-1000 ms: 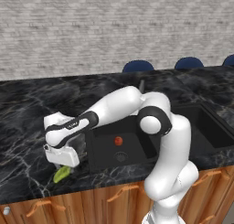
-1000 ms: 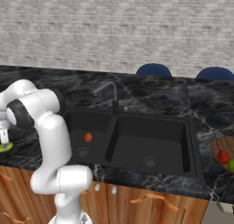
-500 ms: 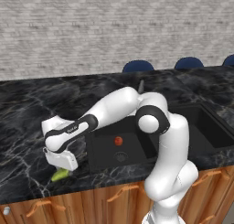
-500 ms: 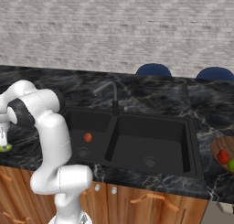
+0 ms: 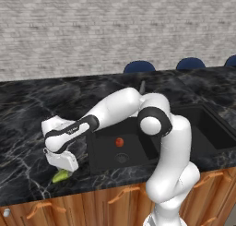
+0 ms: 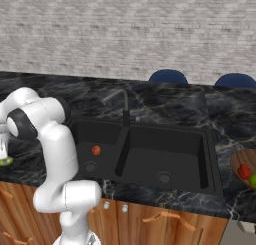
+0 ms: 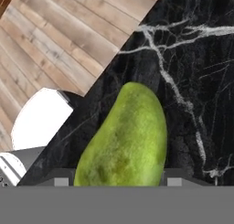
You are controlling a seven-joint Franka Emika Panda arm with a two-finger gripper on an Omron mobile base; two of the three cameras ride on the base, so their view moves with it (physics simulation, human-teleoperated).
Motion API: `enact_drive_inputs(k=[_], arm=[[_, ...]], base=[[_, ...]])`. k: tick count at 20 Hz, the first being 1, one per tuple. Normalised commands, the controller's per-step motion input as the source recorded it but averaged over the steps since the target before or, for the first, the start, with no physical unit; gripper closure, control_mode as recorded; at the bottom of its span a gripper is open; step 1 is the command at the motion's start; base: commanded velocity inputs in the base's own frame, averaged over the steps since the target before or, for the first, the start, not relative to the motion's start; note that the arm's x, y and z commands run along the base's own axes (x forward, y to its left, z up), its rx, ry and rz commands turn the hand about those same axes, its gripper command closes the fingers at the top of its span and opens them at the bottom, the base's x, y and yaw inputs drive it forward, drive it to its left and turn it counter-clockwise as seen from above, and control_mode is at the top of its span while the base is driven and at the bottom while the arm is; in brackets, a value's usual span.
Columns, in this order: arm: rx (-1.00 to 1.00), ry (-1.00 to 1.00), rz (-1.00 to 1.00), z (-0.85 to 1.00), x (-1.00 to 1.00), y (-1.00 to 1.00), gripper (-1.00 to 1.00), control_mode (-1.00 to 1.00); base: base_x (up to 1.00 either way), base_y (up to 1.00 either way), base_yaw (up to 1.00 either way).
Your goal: There is a mixed pile of frozen fruits and vegetables on the counter. Locate all the frozen vegetables and place the items in a bowl on the counter. Take all the frozen fruits and defrost them in a running sink.
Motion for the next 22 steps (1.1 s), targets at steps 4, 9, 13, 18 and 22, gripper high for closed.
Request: enact_drive_inputs(k=[4,9,13,18,22], arm=[[-0.04,0.01,-0.08,0.36,0.03,-0.28,1.00,-1.00],[-0.01,0.00,-0.12,0.26,0.10,-0.24,1.00,-1.00],[0.05,-0.02,-0.14,0.14,0.09,-0.22,1.00,-1.00],[0.12,-0.11,-0.10,0.00,0.14,-0.25,1.00,-1.00],[0.05,-0.14,-0.11,0.07,0.19,-0.10,1.00,-1.00]], base=[[0.00,0.00,0.00],[0.00,0.00,0.00],[0.00,0.00,0.00],[0.00,0.00,0.00],[0.00,0.00,0.00]])
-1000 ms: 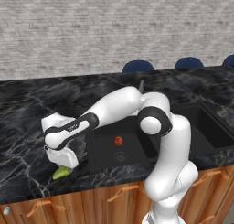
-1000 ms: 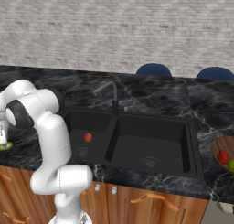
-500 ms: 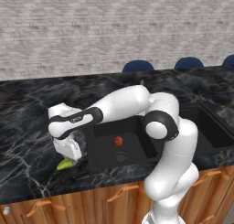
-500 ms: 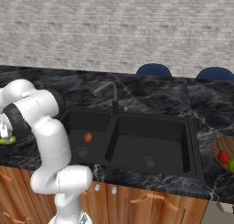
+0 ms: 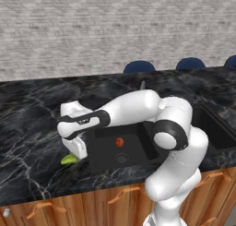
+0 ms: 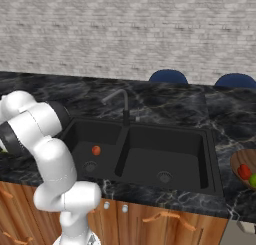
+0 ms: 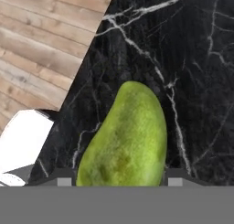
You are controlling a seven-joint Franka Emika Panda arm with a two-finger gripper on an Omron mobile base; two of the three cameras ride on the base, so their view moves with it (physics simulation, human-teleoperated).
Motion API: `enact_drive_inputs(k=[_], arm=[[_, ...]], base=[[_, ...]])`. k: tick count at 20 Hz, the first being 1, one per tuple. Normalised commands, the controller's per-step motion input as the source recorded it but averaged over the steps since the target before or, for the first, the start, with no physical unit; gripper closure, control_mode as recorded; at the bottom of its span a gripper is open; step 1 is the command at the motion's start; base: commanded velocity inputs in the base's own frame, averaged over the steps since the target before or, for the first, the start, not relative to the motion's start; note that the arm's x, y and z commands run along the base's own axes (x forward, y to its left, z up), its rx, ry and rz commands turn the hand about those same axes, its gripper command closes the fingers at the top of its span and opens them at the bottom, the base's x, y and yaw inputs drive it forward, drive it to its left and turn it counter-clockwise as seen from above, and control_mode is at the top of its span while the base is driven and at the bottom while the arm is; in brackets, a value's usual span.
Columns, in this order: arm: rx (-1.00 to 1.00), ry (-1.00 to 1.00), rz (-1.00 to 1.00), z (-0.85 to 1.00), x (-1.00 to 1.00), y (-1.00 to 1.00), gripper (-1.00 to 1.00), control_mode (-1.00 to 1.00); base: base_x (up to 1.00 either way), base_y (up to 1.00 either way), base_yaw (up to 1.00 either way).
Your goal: There is a mixed pile of frozen fruits and vegetables on the counter. Locate all the frozen vegetables and place the items in a bowl on the counter. Take all the frozen fruits and defrost them in a running sink.
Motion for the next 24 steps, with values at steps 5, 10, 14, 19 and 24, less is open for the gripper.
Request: enact_drive_inputs(k=[5,10,14,19,24], arm=[[-0.02,0.00,-0.13,0.26,0.09,-0.20,1.00,-1.00],[-0.02,0.04,-0.18,0.25,0.07,-0.18,1.00,-1.00],[-0.01,0.00,-0.19,0.11,0.03,-0.15,1.00,-1.00],[0.00,0.00,-0.20,0.00,0.02,-0.15,1.00,-1.00],[-0.01,0.02,-0.19,0.08,0.04,-0.18,1.00,-1.00]], base=[[0.00,0.00,0.00],[0.00,0.00,0.00],[0.00,0.00,0.00],[0.00,0.00,0.00],[0.00,0.00,0.00]])
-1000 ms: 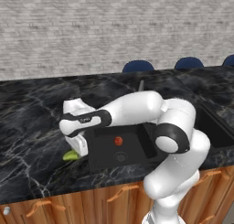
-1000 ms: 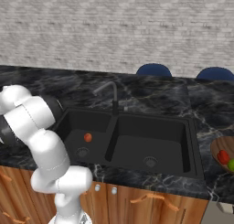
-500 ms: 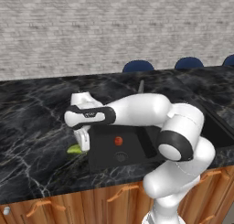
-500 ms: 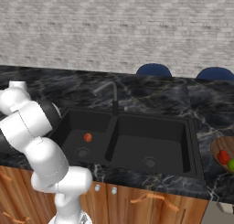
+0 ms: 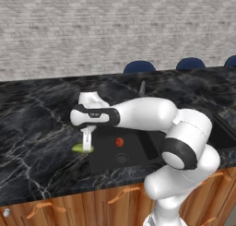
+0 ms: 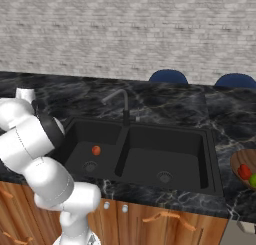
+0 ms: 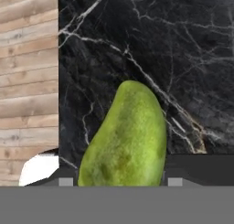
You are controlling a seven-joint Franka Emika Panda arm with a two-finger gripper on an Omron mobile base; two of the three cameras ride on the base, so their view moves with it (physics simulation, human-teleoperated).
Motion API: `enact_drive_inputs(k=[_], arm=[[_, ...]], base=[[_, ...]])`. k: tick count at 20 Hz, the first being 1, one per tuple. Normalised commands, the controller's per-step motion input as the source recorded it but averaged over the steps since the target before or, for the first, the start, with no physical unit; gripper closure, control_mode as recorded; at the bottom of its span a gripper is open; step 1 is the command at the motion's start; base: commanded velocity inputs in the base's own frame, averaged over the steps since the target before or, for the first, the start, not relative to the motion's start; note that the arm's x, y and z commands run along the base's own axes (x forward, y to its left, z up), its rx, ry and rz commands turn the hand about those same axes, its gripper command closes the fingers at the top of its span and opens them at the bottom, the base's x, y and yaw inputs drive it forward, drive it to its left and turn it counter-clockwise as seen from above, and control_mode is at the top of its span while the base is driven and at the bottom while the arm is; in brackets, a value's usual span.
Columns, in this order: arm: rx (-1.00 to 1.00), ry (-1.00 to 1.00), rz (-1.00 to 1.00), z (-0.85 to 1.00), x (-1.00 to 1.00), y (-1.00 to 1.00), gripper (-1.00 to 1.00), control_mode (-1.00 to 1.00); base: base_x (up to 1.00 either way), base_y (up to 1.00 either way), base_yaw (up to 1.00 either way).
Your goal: There is a mixed pile of frozen fruits and vegetables on the counter. Locate all the frozen vegetables and place the items in a bowl on the counter. Take all the frozen fruits and defrost them in a running sink.
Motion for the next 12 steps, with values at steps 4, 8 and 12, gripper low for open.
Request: enact_drive_inputs(k=[4,8,12], arm=[[0.00,0.04,-0.17,0.16,0.05,-0.26,1.00,-1.00],[-0.03,-0.03,-0.14,0.10,0.12,-0.16,1.00,-1.00],[-0.03,-0.03,-0.13,0.03,0.16,-0.19,1.00,-1.00]], base=[[0.00,0.00,0.00],[0.00,0.00,0.00],[0.00,0.00,0.00]])
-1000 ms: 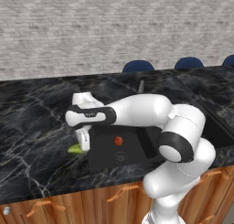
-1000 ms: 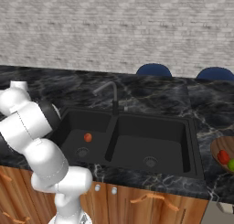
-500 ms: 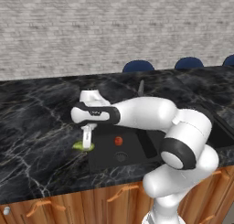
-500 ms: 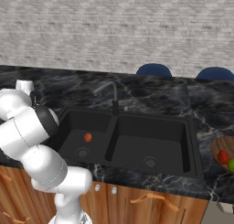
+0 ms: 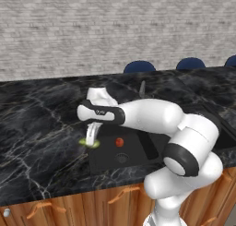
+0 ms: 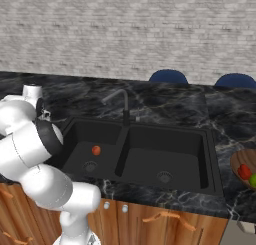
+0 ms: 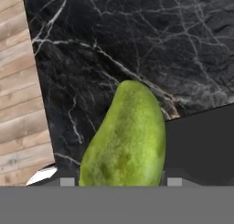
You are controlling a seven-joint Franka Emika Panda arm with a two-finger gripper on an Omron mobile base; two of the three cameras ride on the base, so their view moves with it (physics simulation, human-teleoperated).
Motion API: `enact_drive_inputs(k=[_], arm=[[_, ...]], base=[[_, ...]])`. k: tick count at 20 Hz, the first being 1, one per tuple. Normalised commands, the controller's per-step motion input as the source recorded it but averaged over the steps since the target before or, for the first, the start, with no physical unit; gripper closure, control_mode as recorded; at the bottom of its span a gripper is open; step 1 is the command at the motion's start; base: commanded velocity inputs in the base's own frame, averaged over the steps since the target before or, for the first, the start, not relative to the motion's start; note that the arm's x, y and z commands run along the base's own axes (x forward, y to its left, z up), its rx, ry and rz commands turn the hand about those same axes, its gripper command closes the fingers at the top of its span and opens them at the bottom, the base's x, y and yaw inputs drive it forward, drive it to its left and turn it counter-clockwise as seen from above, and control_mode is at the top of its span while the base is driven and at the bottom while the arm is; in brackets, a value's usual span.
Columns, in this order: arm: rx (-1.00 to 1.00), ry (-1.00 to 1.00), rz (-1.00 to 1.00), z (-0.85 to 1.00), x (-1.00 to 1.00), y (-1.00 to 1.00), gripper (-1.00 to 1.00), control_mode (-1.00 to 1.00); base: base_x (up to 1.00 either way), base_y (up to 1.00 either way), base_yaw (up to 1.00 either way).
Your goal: There is a mixed pile of frozen fruits and vegetables on the counter. Locate all the frozen vegetables and place the items in a bowl on the counter. Take all the frozen fruits and defrost them in a running sink.
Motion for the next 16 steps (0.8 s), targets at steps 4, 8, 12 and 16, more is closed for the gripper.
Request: enact_drive_inputs(k=[4,8,12,16], arm=[[0.00,0.00,-0.13,0.00,0.14,-0.28,1.00,-1.00],[0.00,0.03,-0.06,-0.06,0.24,-0.39,1.00,-1.00],[0.00,0.05,-0.05,-0.06,0.26,-0.39,1.00,-1.00],[0.00,0.03,-0.04,-0.10,0.31,-0.40,1.00,-1.00]], base=[[0.00,0.00,0.00],[0.00,0.00,0.00],[0.00,0.00,0.00],[0.00,0.00,0.00]])
